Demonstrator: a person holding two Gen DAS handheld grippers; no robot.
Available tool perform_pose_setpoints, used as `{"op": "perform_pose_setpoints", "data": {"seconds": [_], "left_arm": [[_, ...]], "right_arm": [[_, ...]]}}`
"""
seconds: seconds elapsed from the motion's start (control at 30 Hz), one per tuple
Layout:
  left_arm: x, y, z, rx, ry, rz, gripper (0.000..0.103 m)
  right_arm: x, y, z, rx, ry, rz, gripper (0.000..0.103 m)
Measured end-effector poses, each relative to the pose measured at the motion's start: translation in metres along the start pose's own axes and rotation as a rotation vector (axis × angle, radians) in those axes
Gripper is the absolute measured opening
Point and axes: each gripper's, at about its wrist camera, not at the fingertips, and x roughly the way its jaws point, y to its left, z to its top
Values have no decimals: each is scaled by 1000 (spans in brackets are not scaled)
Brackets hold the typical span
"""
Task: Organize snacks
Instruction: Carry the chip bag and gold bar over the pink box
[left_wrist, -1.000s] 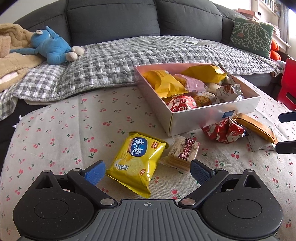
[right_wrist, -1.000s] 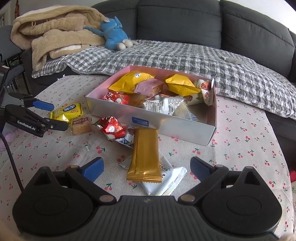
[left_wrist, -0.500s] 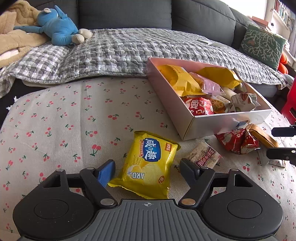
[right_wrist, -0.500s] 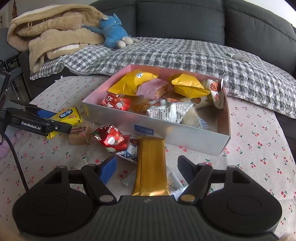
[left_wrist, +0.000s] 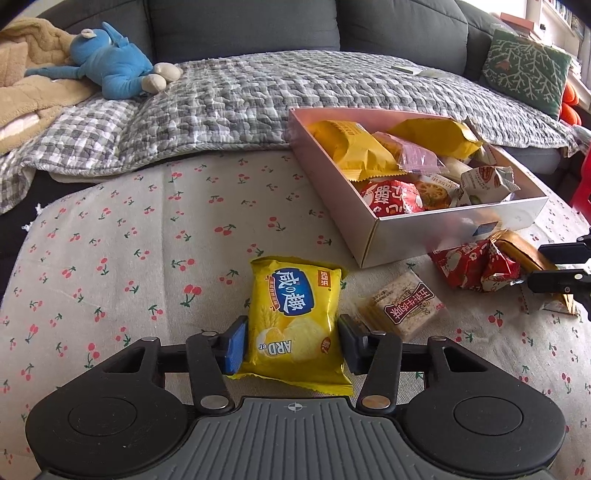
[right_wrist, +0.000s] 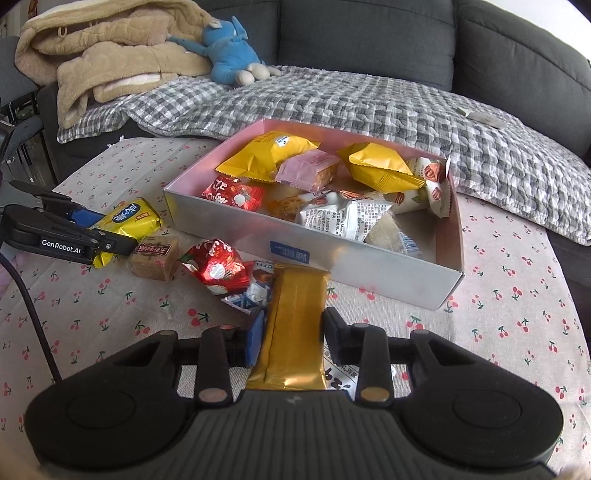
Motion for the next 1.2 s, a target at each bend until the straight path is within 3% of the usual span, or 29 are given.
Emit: {"op": "perform_pose_setpoints", "data": {"seconds": [0.37, 0.77, 1.2], "left_arm": [[-7, -11, -3, -26, 31, 35, 47], [-21, -27, -5, -90, 104, 59, 47], [-49, -36, -5, -109, 83, 50, 47]], "right_arm": [[-3, -2, 2, 26, 33, 10, 28], [-10, 0, 5, 52, 110, -41, 28], [-26, -4, 7, 90, 109, -36, 28]]}}
